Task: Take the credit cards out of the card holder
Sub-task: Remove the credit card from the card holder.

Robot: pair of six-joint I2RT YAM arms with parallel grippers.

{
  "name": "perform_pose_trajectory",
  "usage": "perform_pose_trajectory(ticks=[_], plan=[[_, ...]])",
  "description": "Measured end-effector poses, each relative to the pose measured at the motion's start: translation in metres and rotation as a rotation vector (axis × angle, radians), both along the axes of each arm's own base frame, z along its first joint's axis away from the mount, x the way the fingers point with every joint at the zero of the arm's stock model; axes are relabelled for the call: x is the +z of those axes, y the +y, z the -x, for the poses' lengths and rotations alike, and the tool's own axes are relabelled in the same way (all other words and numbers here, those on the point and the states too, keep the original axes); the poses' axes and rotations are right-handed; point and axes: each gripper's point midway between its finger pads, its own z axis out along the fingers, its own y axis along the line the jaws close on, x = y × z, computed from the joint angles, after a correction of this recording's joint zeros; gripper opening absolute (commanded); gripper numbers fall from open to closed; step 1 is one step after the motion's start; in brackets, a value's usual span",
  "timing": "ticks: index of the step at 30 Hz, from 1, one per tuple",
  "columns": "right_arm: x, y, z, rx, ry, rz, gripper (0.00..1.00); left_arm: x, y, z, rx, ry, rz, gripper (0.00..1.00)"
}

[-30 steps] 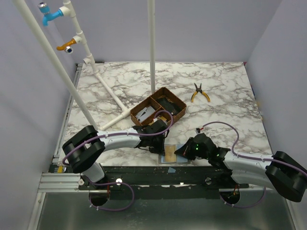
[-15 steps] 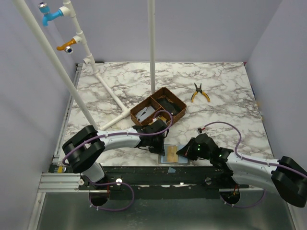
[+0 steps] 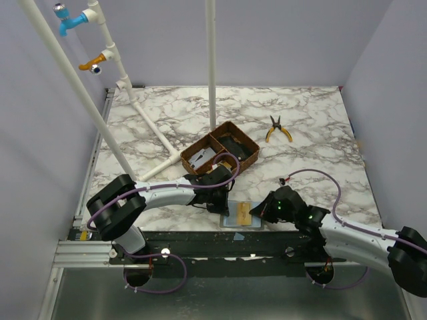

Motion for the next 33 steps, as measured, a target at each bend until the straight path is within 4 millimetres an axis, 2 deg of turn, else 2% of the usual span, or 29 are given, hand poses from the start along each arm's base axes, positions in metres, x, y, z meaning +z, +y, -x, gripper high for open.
perform_pose_trajectory(ticks=[14,33], plan=[[0.009,-0.011,0.000,-0.017,-0.015,0.039,0.01,0.000,0.000,0.000,0.000,0.000,0.000,0.00],[0.030,-0.012,-0.005,-0.016,-0.043,0.054,0.01,0.001,0.002,-0.002,-0.010,-0.012,-0.014,0.00]])
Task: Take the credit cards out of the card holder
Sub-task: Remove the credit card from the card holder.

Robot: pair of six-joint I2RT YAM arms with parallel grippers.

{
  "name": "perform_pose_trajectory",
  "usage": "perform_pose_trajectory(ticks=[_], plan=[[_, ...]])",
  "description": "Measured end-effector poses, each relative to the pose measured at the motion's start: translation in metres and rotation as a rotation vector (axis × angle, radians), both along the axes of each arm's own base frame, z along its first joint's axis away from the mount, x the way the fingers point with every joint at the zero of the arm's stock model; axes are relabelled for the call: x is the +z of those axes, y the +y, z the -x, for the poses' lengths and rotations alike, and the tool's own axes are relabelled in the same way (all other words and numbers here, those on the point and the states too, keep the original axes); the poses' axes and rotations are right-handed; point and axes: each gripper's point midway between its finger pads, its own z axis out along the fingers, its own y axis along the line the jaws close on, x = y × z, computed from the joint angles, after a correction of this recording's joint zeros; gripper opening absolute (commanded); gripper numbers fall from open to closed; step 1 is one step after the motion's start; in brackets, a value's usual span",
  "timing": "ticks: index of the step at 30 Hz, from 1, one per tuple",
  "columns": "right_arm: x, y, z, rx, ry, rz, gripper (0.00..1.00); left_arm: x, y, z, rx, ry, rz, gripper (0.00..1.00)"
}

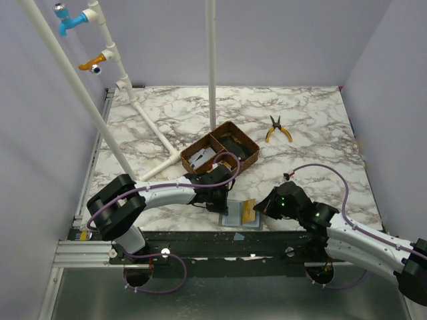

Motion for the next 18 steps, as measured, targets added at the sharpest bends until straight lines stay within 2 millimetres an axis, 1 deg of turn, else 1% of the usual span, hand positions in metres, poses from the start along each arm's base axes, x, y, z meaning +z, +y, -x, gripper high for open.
perform_pose_trajectory(ticks=[4,8,10,11,12,13,16,18], plan=[[0.008,0.002,-0.002,0.002,-0.010,-0.006,0.01,0.001,0.003,-0.003,-0.005,-0.015,-0.018,0.00],[0.012,0.004,-0.004,0.005,-0.016,-0.008,0.01,0.002,0.010,-0.005,-0.011,-0.028,-0.054,0.00],[0.014,0.004,-0.004,0.007,-0.019,-0.009,0.01,0.009,0.012,-0.006,-0.014,-0.042,-0.055,0.06],[0.014,0.004,-0.004,0.007,-0.020,-0.008,0.01,0.012,0.012,-0.007,-0.015,-0.048,-0.053,0.14],[0.015,0.004,-0.004,0.008,-0.020,-0.007,0.01,0.018,0.012,-0.007,-0.019,-0.058,-0.045,0.25],[0.016,0.004,-0.005,0.010,-0.022,-0.007,0.01,0.028,0.009,-0.009,-0.025,-0.075,-0.029,0.36],[0.022,0.006,-0.006,0.012,-0.033,-0.014,0.01,0.047,0.004,-0.013,-0.032,-0.111,0.018,0.64],[0.027,0.008,-0.008,0.013,-0.041,-0.022,0.01,0.060,0.000,-0.014,-0.044,-0.135,0.059,0.74]])
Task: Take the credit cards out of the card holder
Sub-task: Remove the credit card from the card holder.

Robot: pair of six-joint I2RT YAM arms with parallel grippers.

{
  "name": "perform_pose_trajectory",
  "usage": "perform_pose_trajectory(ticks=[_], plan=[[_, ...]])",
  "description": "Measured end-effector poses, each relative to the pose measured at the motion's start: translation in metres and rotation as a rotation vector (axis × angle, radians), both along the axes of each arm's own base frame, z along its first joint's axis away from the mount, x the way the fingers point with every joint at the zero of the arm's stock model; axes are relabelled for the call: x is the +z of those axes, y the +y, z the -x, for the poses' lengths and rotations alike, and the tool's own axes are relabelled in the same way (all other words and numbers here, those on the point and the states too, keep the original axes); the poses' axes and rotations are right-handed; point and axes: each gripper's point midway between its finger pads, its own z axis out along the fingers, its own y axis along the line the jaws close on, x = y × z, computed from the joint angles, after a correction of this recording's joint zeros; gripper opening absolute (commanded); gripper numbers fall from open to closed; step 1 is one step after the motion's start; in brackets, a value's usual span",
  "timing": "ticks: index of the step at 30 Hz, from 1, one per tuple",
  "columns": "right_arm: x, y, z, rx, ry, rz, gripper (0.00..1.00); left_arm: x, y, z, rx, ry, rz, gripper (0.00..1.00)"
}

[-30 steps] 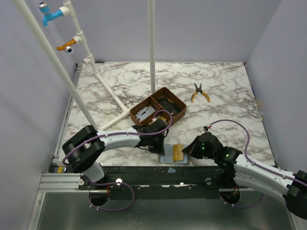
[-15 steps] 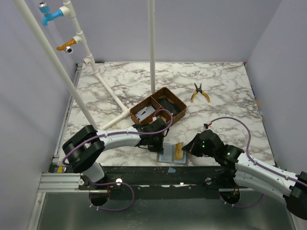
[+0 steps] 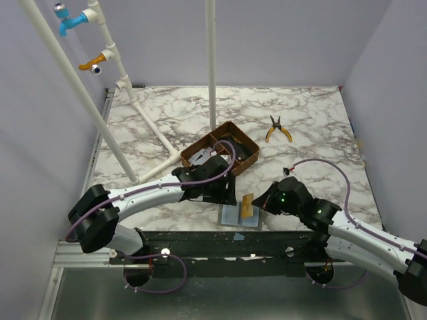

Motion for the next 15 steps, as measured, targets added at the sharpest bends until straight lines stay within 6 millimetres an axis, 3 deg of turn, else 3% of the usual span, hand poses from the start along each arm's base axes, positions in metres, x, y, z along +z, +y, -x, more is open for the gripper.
perform_pose_trajectory(ticks=[4,15], plan=[[0.014,0.004,-0.004,0.001,-0.021,-0.021,0.01,0.018,-0.007,0.001,-0.022,-0.002,0.081,0.82],[0.066,0.018,-0.016,0.007,-0.099,-0.099,0.01,0.058,-0.016,-0.002,-0.026,0.046,0.377,0.81]])
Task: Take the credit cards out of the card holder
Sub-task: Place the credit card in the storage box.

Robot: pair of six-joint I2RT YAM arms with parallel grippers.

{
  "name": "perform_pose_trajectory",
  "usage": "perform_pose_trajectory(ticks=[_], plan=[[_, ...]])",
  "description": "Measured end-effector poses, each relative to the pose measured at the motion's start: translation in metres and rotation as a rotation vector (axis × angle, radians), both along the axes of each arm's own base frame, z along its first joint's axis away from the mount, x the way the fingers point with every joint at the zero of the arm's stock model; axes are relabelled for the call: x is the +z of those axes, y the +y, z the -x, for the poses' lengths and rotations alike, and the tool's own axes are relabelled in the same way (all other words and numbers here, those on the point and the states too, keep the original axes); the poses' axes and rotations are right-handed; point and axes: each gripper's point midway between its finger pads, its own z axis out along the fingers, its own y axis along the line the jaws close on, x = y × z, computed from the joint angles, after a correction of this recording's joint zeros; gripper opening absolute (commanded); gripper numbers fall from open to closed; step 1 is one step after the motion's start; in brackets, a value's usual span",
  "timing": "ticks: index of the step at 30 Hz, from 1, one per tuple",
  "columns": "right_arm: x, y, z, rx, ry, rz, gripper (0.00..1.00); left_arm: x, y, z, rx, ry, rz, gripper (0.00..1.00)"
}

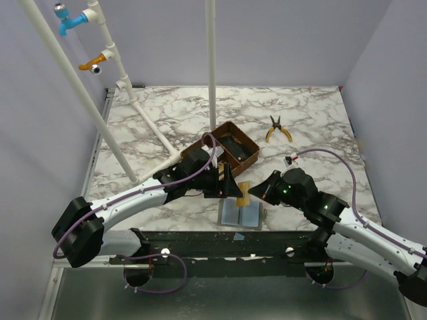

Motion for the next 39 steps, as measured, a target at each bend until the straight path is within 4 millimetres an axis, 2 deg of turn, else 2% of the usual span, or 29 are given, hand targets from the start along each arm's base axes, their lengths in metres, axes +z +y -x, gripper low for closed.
perform_pose_trajectory(ticks=[9,14,16,21,28,31,33,36,38,39], plan=[[0.038,0.008,-0.001,0.024,-0.051,-0.076,0.01,0.021,-0.005,0.003,-0.003,0.060,0.207,0.80],[0.048,0.015,0.002,0.054,-0.056,-0.120,0.01,0.040,-0.009,0.002,-0.011,0.070,0.311,0.75],[0.052,0.018,0.004,0.066,-0.052,-0.141,0.01,0.047,-0.011,0.003,-0.016,0.075,0.345,0.69],[0.061,0.024,0.006,0.083,-0.055,-0.188,0.01,0.057,-0.013,0.005,-0.024,0.092,0.411,0.49],[0.066,0.024,0.007,0.082,-0.057,-0.206,0.01,0.061,-0.011,0.006,-0.013,0.113,0.435,0.03],[0.063,0.024,0.007,0.082,-0.051,-0.199,0.01,0.068,-0.010,0.007,-0.019,0.098,0.454,0.00],[0.063,0.024,0.007,0.082,-0.051,-0.200,0.15,0.070,-0.010,0.007,-0.021,0.091,0.458,0.00],[0.062,0.024,0.007,0.081,-0.047,-0.197,0.69,0.068,-0.009,0.008,-0.022,0.089,0.451,0.00],[0.061,0.024,0.007,0.082,-0.047,-0.192,0.88,0.067,-0.008,0.009,-0.023,0.089,0.443,0.00],[0.060,0.024,0.007,0.082,-0.046,-0.190,0.93,0.066,-0.007,0.010,-0.024,0.088,0.438,0.00]])
